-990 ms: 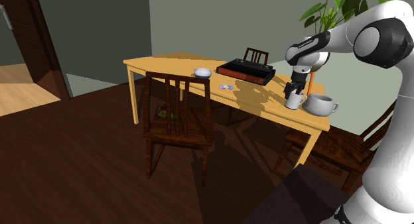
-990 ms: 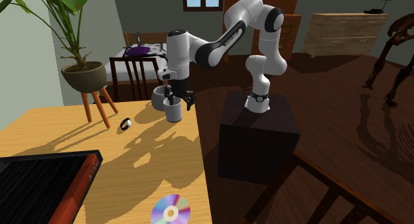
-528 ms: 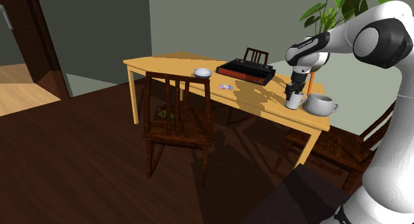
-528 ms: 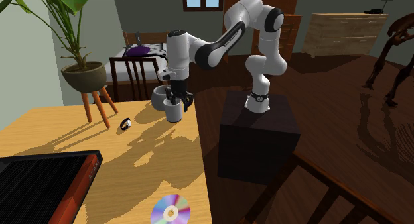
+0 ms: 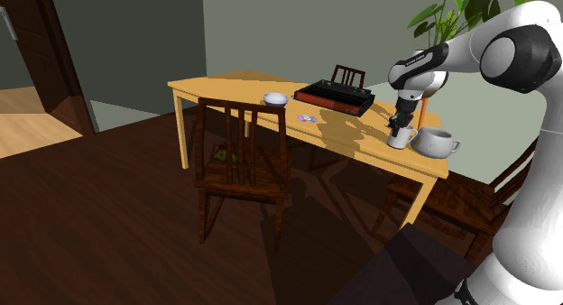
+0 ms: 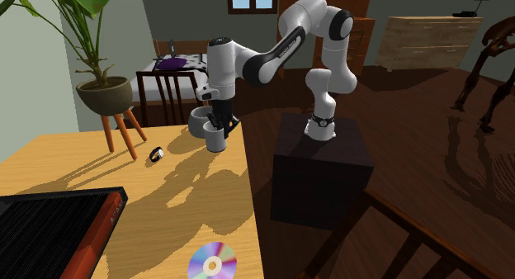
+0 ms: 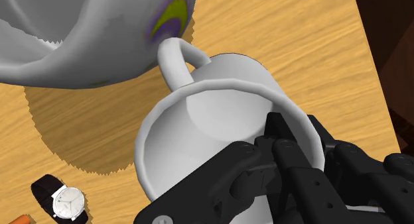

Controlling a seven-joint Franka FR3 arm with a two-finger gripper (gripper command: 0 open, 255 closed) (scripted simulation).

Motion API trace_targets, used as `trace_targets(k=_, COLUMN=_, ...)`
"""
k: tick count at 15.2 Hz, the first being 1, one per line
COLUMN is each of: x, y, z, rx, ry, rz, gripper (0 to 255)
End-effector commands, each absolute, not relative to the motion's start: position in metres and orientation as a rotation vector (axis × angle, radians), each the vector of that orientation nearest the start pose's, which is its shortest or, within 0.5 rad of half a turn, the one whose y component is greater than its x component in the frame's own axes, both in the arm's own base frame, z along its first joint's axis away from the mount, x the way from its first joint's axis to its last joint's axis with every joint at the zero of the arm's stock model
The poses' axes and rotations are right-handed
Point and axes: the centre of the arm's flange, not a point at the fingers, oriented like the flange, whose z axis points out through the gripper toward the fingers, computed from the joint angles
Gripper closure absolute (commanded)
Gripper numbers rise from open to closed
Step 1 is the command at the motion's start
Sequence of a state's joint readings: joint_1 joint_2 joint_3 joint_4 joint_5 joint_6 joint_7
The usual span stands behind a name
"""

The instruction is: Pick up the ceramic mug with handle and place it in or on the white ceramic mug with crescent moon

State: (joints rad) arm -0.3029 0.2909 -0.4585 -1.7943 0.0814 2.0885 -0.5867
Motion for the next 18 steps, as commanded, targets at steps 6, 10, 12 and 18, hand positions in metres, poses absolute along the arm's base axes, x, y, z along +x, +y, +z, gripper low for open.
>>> trace_targets(k=6, x=0.473, y=-0.418, z=0.432, rx=-3.192, ry=0.312, rz=0.012, gripper=255)
trace_targets(k=10, x=0.473, y=-0.418, z=0.453, rx=-3.192, ry=0.312, rz=0.012, gripper=255)
trace_targets(k=12, x=0.473, y=-0.418, z=0.464, rx=-3.192, ry=0.312, rz=0.012, gripper=255)
trace_targets(k=18, x=0.473, y=-0.418, z=0.495, rx=-3.192, ry=0.312, rz=0.012, gripper=255)
